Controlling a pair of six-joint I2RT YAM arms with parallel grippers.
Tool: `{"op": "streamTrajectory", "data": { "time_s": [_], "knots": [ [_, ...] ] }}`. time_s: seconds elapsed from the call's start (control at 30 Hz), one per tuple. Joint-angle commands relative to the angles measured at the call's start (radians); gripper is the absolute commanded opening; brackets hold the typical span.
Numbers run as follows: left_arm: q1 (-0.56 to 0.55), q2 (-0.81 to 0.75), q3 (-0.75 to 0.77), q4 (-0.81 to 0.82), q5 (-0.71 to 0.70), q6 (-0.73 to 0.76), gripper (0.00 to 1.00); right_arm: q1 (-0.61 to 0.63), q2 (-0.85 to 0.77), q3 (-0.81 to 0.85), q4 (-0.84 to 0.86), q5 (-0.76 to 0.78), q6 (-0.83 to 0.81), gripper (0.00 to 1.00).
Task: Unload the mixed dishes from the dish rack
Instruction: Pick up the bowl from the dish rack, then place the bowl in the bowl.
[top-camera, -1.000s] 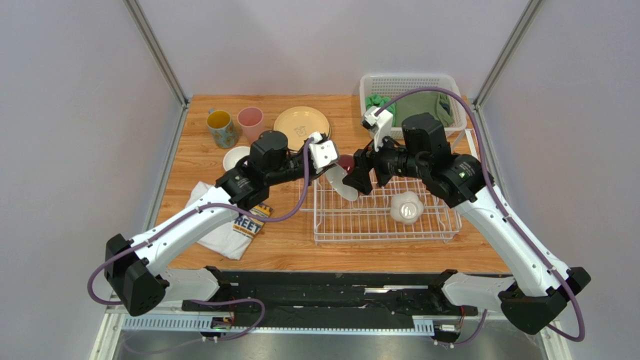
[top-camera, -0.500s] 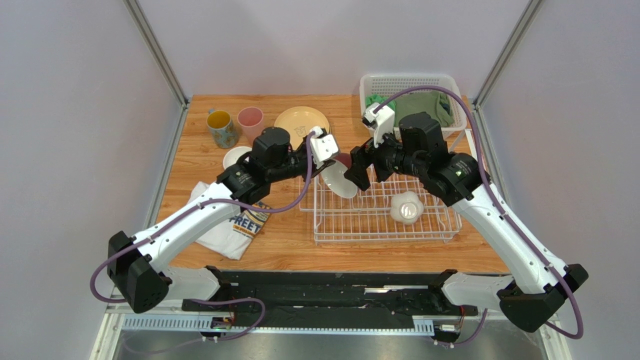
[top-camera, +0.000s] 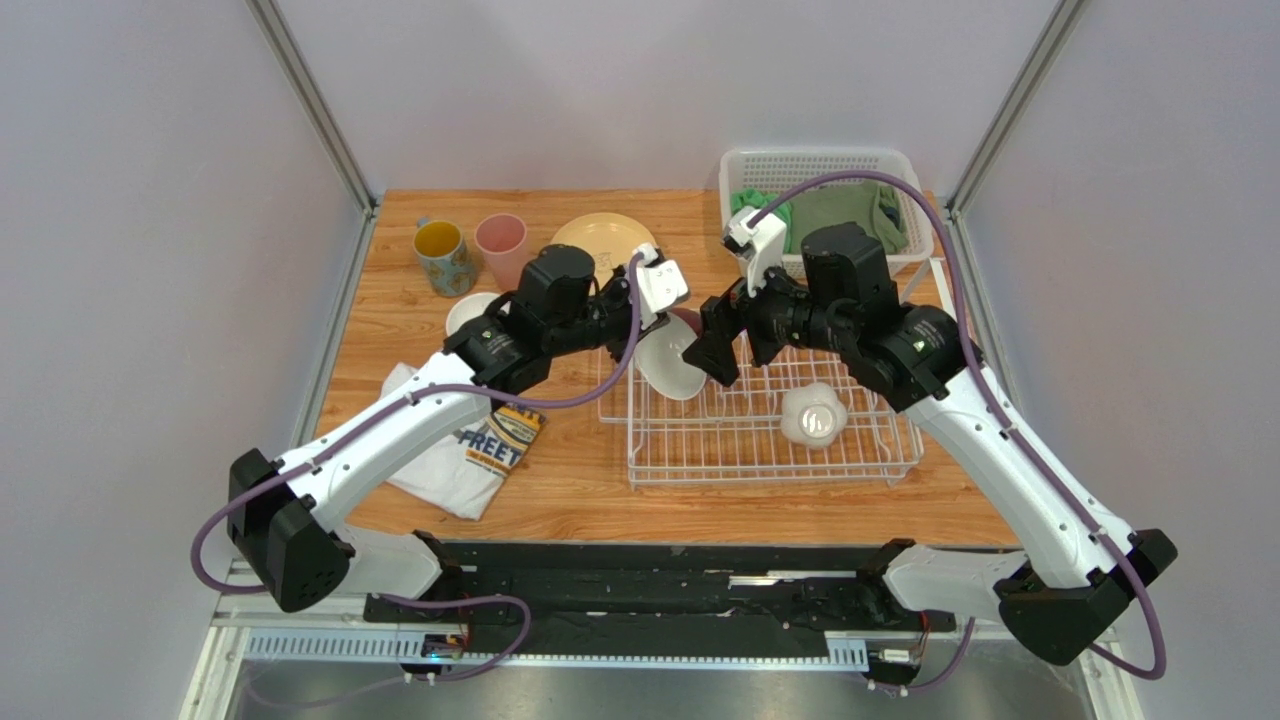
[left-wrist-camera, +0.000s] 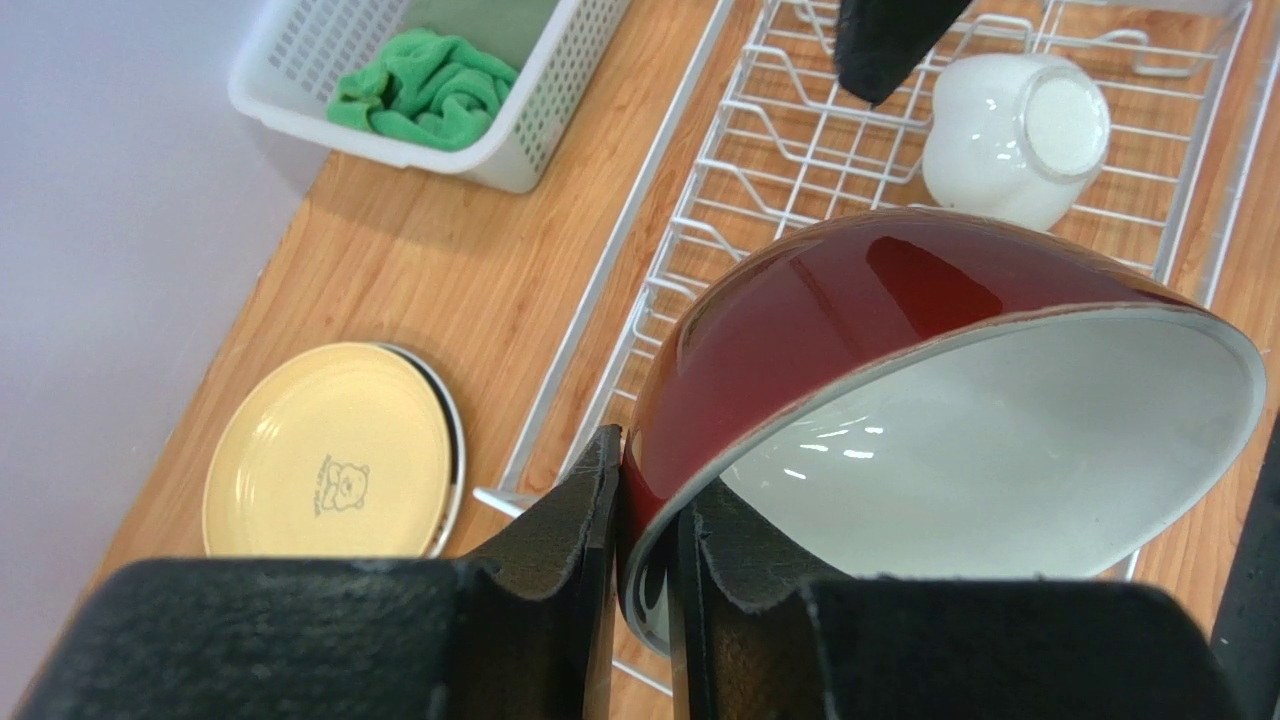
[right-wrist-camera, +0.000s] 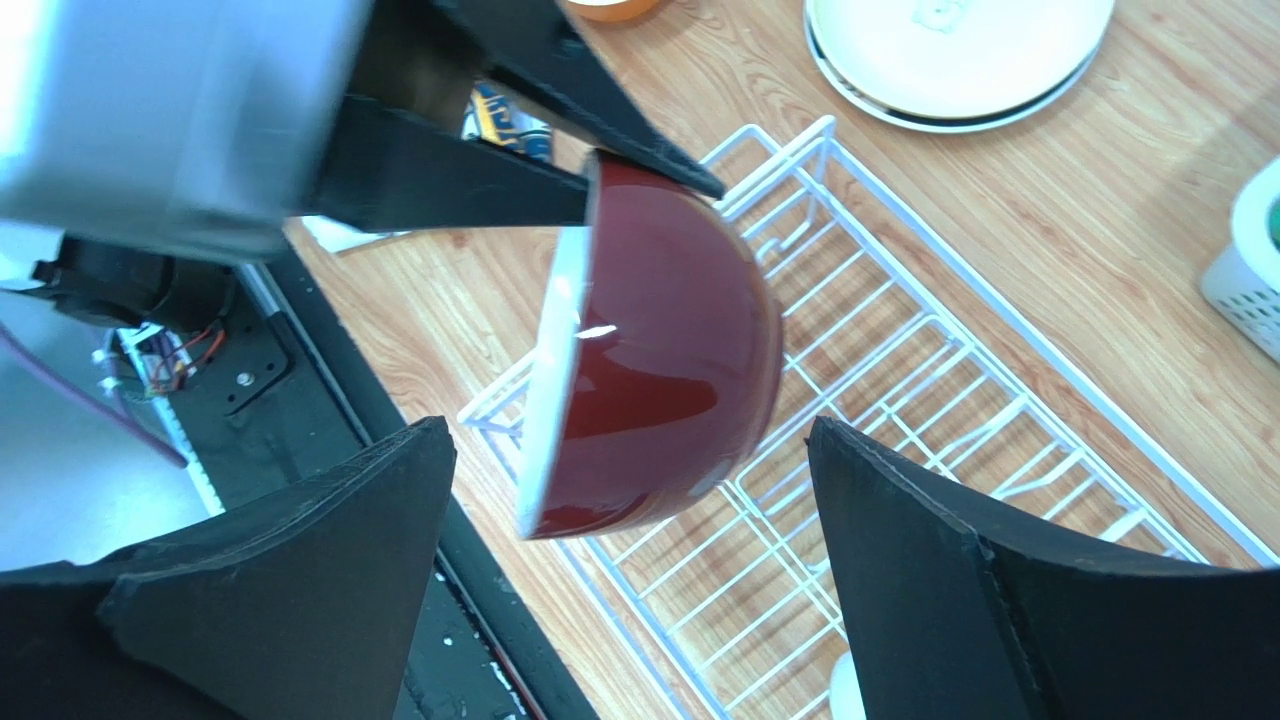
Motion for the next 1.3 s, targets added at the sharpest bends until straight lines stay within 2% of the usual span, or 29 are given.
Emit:
{"op": "streamTrajectory", "data": {
  "time_s": [0.0, 0.17, 0.27, 0.4, 0.53, 1.03, 1.27],
  "knots": [
    [-0.004, 0.011, 0.073, 0.043, -0.029, -0.014, 0.0, -0.005, -0.033, 0.017, 0.048, -0.072, -0.015, 0.93],
    [-0.004, 0.019, 0.073, 0.04, -0.048, -0.012, 0.0, -0.005, -0.048, 0.019, 0.05, -0.057, -0.015, 0.93],
    [-0.004, 0.019, 0.074, 0.036, -0.072, -0.006, 0.0, -0.005, -0.063, 0.023, 0.053, 0.014, -0.019, 0.93],
    [-0.001, 0.013, 0.086, 0.015, -0.135, 0.018, 0.0, -0.007, -0.085, 0.017, 0.067, 0.193, -0.033, 0.94],
    [0.028, 0.018, 0.108, -0.034, -0.154, 0.018, 0.0, -0.03, -0.112, -0.004, 0.085, 0.264, -0.031, 0.94],
    [0.391, 0.001, 0.249, -0.373, -0.099, -0.008, 0.0, -0.099, -0.129, -0.023, 0.087, 0.275, 0.002, 0.93],
    [0.649, 0.068, 0.304, -0.519, -0.042, 0.017, 0.0, -0.1, -0.092, -0.001, 0.073, 0.276, 0.012, 0.93]
  ]
}}
